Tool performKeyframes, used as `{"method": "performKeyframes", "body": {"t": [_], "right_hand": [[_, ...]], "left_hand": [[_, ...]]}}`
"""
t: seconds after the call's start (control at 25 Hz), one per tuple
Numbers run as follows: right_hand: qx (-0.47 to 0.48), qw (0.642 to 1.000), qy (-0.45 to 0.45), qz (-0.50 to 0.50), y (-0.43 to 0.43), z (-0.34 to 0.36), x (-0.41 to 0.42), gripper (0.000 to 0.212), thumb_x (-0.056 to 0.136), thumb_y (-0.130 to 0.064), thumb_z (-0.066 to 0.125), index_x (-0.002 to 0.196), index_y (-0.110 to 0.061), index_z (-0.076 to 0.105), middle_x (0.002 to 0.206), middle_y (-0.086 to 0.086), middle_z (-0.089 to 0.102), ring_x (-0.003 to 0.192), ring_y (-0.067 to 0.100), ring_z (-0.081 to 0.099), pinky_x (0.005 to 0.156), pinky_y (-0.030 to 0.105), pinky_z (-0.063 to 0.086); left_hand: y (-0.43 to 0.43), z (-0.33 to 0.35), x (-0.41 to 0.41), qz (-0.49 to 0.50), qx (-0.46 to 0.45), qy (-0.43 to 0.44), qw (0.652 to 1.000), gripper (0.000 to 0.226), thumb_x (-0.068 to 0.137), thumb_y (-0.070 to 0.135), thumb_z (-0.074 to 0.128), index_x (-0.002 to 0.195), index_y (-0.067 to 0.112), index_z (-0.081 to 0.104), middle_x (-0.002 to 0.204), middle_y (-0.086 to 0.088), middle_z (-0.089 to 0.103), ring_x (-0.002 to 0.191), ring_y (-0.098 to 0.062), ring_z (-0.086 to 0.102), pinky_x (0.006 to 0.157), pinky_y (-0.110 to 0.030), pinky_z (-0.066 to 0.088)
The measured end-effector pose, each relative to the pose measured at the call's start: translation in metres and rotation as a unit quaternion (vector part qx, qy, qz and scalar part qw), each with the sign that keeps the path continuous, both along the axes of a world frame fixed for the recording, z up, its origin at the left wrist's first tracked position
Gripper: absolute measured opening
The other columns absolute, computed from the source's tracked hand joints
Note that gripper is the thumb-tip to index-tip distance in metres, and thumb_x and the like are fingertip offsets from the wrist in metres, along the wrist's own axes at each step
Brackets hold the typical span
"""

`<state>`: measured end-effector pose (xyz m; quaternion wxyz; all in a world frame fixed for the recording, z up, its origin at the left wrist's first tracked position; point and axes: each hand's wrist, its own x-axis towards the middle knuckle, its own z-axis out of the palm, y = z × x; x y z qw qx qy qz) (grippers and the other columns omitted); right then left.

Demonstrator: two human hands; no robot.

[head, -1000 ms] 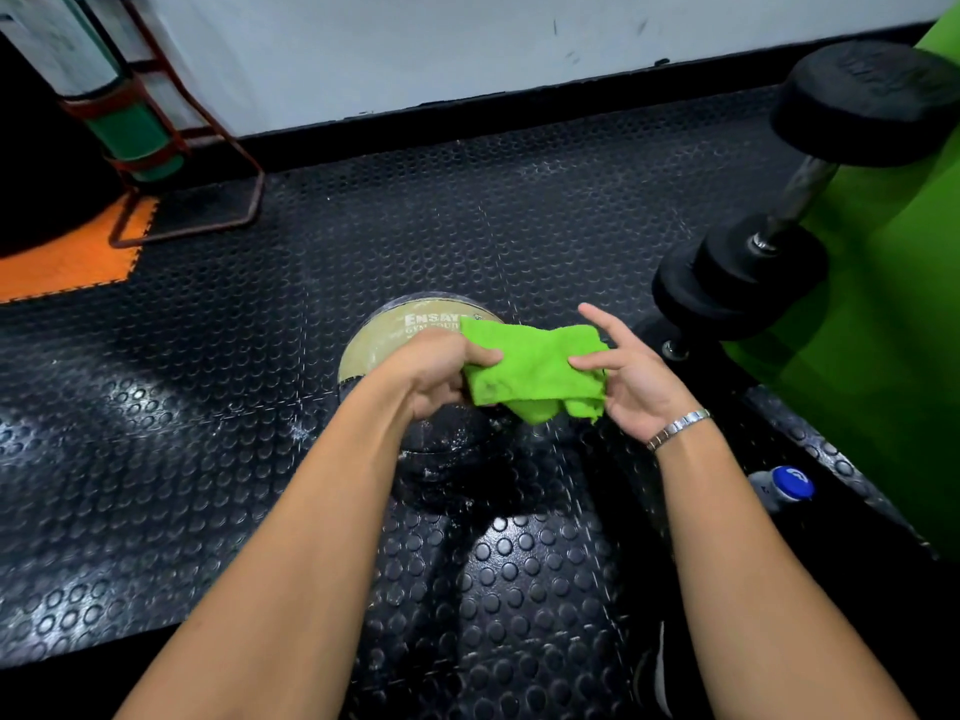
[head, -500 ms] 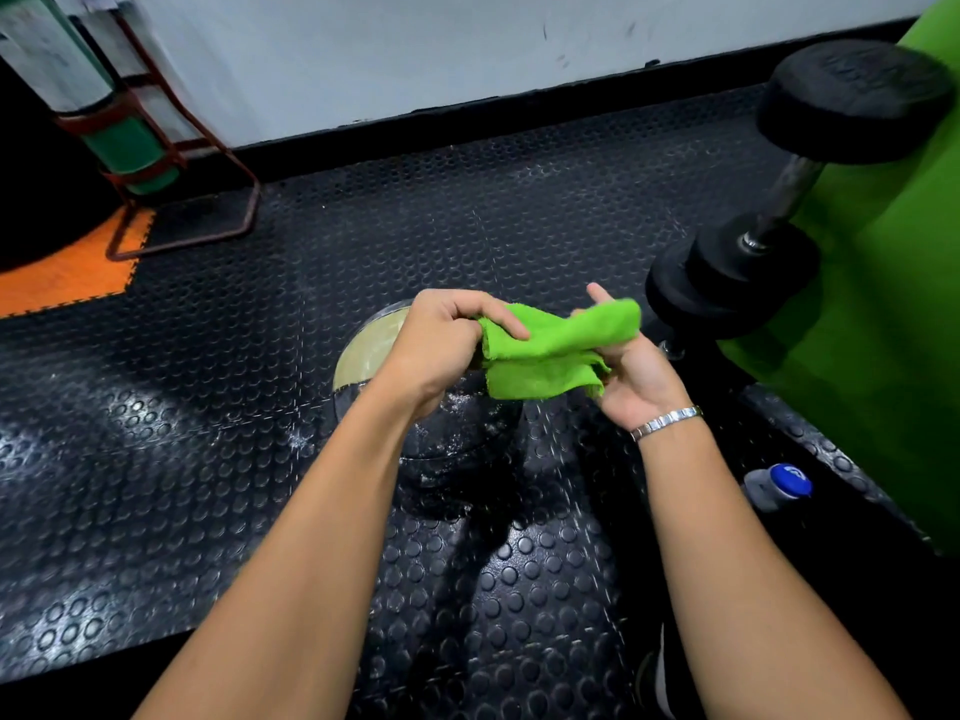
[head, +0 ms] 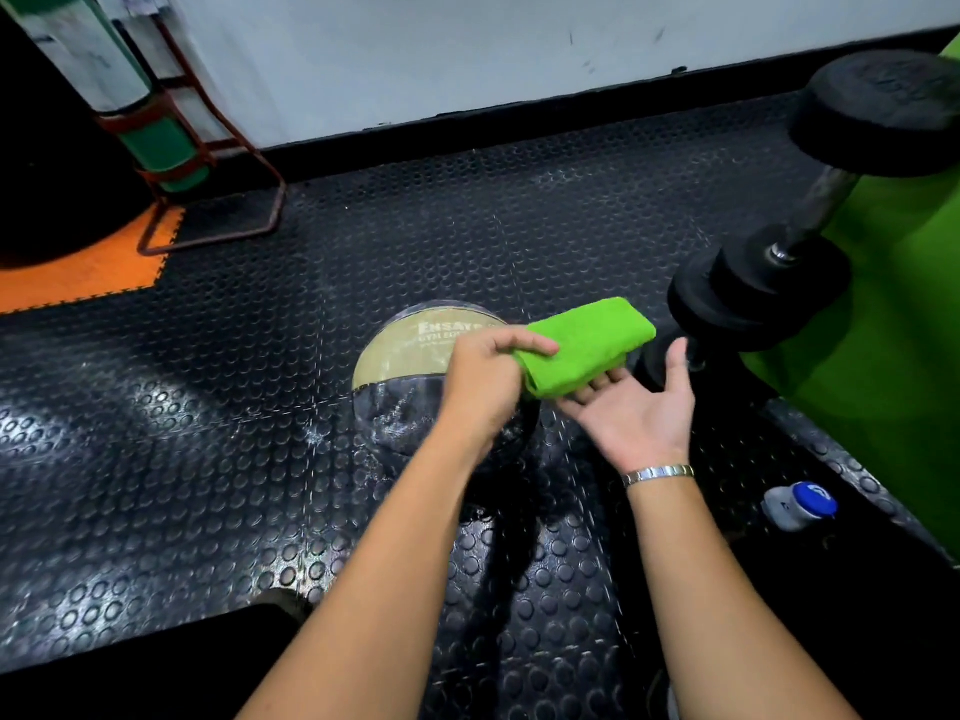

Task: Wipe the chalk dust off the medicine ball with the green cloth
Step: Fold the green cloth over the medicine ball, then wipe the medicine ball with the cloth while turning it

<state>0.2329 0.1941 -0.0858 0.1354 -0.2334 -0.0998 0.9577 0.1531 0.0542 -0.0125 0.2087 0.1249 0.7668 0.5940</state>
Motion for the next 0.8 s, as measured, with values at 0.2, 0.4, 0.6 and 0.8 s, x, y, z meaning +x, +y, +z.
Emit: {"method": "performKeyframes", "body": {"t": [0.2,0.4,0.6,0.8], "right_hand": [[0.182,0.967,-0.178,-0.021,0.010,0.002,-0.015,0.014,0.096,-0.018,0.059,0.109,-0.014,0.062,0.092,0.007,0.067,0.074,0.020,0.067,0.075,0.038,0.058],[0.525,0.778,-0.337,-0.074,0.014,-0.006,-0.027,0.006,0.086,-0.021,0.072,0.084,-0.018,0.067,0.080,-0.002,0.070,0.075,0.018,0.062,0.070,0.037,0.056],[0.757,0.508,-0.410,0.041,0.004,-0.024,-0.054,0.030,0.083,-0.017,0.063,0.109,-0.031,0.070,0.110,-0.001,0.068,0.100,0.028,0.061,0.077,0.033,0.046],[0.723,0.598,-0.337,0.075,0.004,-0.052,-0.077,0.023,0.091,-0.046,0.064,0.108,-0.031,0.070,0.102,-0.006,0.061,0.094,0.015,0.058,0.081,0.028,0.041]], "left_hand": [[-0.006,-0.025,0.036,-0.152,-0.051,0.095,0.983,0.046,0.068,0.004,0.049,0.095,0.019,0.083,0.107,0.011,0.069,0.104,-0.010,0.065,0.102,-0.022,0.049],[-0.048,-0.025,-0.059,-0.025,-0.230,0.236,0.944,0.035,0.098,0.019,0.060,0.133,0.024,0.065,0.144,0.005,0.059,0.136,-0.018,0.049,0.121,-0.049,0.035],[-0.055,-0.046,-0.124,-0.115,-0.386,0.222,0.888,0.087,0.087,0.087,0.047,0.162,0.047,0.030,0.176,0.002,0.013,0.163,-0.031,0.005,0.124,-0.069,0.002],[-0.041,-0.068,-0.132,-0.100,-0.372,0.232,0.893,0.084,0.080,0.088,0.035,0.152,0.046,0.046,0.160,0.002,0.044,0.149,-0.032,0.034,0.118,-0.066,0.032]]}}
